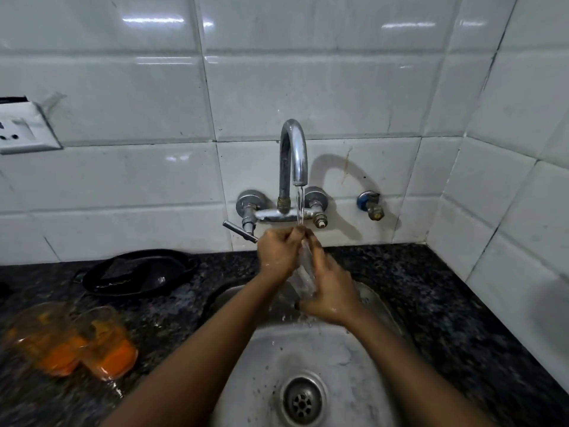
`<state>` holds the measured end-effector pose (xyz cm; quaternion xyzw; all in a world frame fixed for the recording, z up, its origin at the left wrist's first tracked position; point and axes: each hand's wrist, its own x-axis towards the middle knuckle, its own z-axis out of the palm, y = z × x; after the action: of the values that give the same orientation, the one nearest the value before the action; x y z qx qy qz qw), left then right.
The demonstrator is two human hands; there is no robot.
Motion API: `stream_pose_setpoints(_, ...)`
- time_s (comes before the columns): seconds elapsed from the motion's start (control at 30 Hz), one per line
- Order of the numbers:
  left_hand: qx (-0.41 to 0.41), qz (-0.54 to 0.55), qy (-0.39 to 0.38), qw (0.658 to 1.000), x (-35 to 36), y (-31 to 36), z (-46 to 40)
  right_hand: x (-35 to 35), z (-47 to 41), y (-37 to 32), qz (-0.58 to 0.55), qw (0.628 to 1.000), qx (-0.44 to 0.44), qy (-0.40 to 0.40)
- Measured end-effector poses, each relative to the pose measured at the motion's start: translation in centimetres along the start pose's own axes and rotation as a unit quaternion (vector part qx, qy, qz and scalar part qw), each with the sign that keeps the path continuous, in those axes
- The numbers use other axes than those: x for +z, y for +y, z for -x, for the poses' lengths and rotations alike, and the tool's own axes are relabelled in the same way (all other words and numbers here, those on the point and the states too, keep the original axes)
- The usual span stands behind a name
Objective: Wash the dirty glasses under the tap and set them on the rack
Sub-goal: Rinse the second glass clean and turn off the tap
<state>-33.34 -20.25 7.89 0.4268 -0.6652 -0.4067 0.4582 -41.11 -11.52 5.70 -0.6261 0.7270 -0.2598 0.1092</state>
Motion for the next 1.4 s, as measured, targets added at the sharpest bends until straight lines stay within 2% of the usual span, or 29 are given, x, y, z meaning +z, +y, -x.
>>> stream_pose_setpoints(0.03,-0.015,0.047,-0.016,0.999,-0.3,-0.2,0.0,-0.9,-0.1,0.4,-0.129,0.991,0.001,-0.042)
stream_pose_setpoints(0.07,-0.035,0.097,-0.030,0.994,-0.7,-0.2,0.1,-1.6,0.0,0.6,-0.298,0.948,0.018,-0.106)
stream_pose_setpoints(0.13,-0.064,0.212,-0.050,0.974,-1.2,-0.3,0.2,-2.5,0.7,0.7,-0.577,0.784,0.060,-0.221)
stream_pose_setpoints(0.17,-0.069,0.245,-0.049,0.966,-1.2,-0.4,0.1,-2.6,0.9,0.6,-0.640,0.728,0.068,-0.237)
stream_pose_setpoints(0.2,-0.064,0.253,-0.052,0.964,-1.3,-0.4,0.0,-2.6,0.9,0.6,-0.649,0.720,0.077,-0.235)
stream_pose_setpoints(0.23,-0.055,0.223,-0.056,0.972,-1.3,-0.4,-0.2,-2.5,0.8,0.3,-0.624,0.747,0.093,-0.209)
stream_pose_setpoints(0.27,-0.048,0.176,-0.065,0.981,-1.2,-0.4,-0.4,-2.1,0.7,-0.2,-0.554,0.809,0.112,-0.164)
stream_pose_setpoints(0.33,-0.038,0.047,-0.078,0.995,-0.6,-0.4,-0.5,-1.0,0.2,-0.9,-0.272,0.956,0.086,-0.066)
stream_pose_setpoints(0.37,-0.040,-0.014,-0.064,0.997,-0.3,-0.5,-0.5,-0.3,0.1,-1.0,-0.113,0.992,0.058,-0.025)
stream_pose_setpoints(0.4,-0.043,-0.045,-0.038,0.997,-0.1,-0.6,-0.5,0.2,0.1,-0.9,-0.027,0.999,0.037,0.001)
stream_pose_setpoints(0.43,-0.044,-0.045,-0.018,0.998,-0.2,-0.6,-0.4,0.4,0.2,-0.7,-0.031,0.999,0.028,-0.016)
stream_pose_setpoints(0.5,-0.063,0.048,-0.014,0.997,-0.4,-0.9,-0.1,-0.3,0.1,0.3,-0.223,0.969,0.039,-0.095)
stream_pose_setpoints(0.57,-0.106,0.175,-0.030,0.978,-0.8,-1.1,0.3,-1.2,0.4,1.2,-0.471,0.864,0.096,-0.151)
stream_pose_setpoints(0.6,-0.117,0.210,-0.038,0.970,-0.9,-1.0,0.5,-1.4,0.6,1.6,-0.555,0.805,0.122,-0.169)
stream_pose_setpoints(0.63,-0.124,0.211,-0.051,0.968,-0.8,-1.1,0.6,-1.4,0.6,1.9,-0.586,0.778,0.141,-0.178)
stream_pose_setpoints(0.67,-0.132,0.186,-0.066,0.971,-0.5,-1.1,0.5,-1.2,0.7,1.8,-0.574,0.783,0.157,-0.180)
stream_pose_setpoints(0.7,-0.147,0.142,-0.081,0.976,0.0,-1.2,0.3,-0.7,0.9,1.5,-0.509,0.827,0.170,-0.169)
stream_pose_setpoints(0.77,-0.190,0.042,-0.085,0.977,0.9,-1.4,0.4,0.1,0.7,0.7,-0.228,0.954,0.157,-0.118)
stream_pose_setpoints(0.8,-0.206,0.009,-0.070,0.976,1.3,-1.7,0.4,0.4,0.9,0.2,-0.065,0.987,0.118,-0.090)
stream_pose_setpoints(0.83,-0.215,-0.007,-0.051,0.975,1.6,-2.1,0.4,0.7,1.1,0.2,0.017,0.994,0.081,-0.067)
stream_pose_setpoints(0.87,-0.219,-0.008,-0.030,0.975,1.7,-2.4,0.6,0.8,1.1,0.5,0.008,0.995,0.069,-0.076)
stream_pose_setpoints(0.93,-0.216,0.050,-0.002,0.975,1.7,-2.9,1.0,0.3,1.2,1.9,-0.190,0.964,0.100,-0.158)
stream_pose_setpoints(1.0,-0.196,0.166,-0.010,0.966,1.3,-3.0,1.5,-0.1,1.8,3.5,-0.436,0.859,0.151,-0.222)
stream_pose_setpoints(1.07,-0.168,0.220,-0.046,0.960,0.9,-2.8,1.9,0.2,2.3,4.4,-0.527,0.797,0.185,-0.230)
stream_pose_setpoints(1.1,-0.158,0.203,-0.067,0.964,0.9,-2.8,1.8,0.3,2.4,4.2,-0.522,0.800,0.194,-0.223)
stream_pose_setpoints(1.17,-0.144,0.091,-0.097,0.981,1.1,-2.7,0.9,0.9,2.3,3.3,-0.420,0.870,0.192,-0.172)
stream_pose_setpoints(1.23,-0.119,-0.086,-0.109,0.983,1.6,-2.3,0.3,1.2,2.0,2.2,-0.147,0.973,0.152,-0.088)
stream_pose_setpoints(1.3,-0.070,-0.177,-0.070,0.979,1.8,-1.7,0.6,2.1,1.8,1.6,0.043,0.995,0.092,-0.009)
stream_pose_setpoints(1.4,-0.032,-0.163,-0.006,0.986,1.1,-1.9,1.5,2.3,1.6,1.9,-0.134,0.984,0.105,-0.055)
